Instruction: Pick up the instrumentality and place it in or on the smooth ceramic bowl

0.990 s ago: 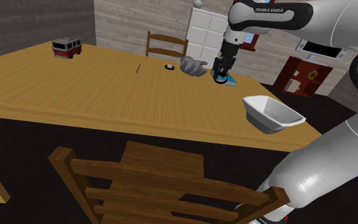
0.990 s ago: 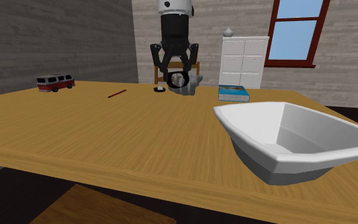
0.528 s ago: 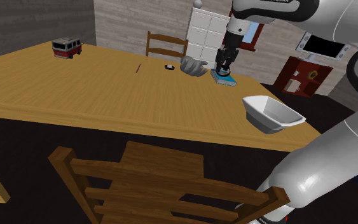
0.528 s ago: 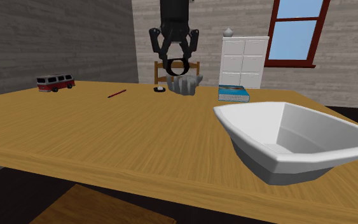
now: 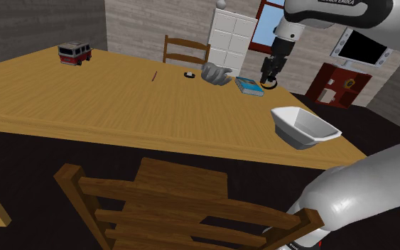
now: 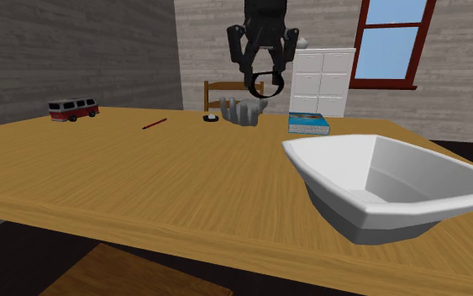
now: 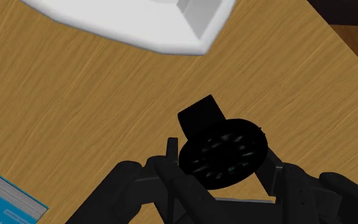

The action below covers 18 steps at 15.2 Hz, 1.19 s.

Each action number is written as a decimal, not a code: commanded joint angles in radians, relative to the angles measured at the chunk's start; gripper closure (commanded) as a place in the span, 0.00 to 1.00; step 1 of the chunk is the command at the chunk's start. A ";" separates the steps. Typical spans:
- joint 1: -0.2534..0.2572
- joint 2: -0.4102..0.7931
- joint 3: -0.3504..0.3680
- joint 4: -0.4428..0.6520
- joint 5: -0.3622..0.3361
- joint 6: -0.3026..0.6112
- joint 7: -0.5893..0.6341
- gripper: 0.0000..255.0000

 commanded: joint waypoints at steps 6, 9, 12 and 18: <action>-0.056 -0.174 -0.061 -0.119 -0.067 -0.042 -0.101 1.00; -0.081 -0.238 -0.093 -0.151 -0.101 -0.066 -0.150 1.00; -0.108 -0.295 -0.127 -0.173 -0.136 -0.092 -0.204 1.00; -0.136 -0.356 -0.166 -0.235 -0.176 -0.080 -0.251 1.00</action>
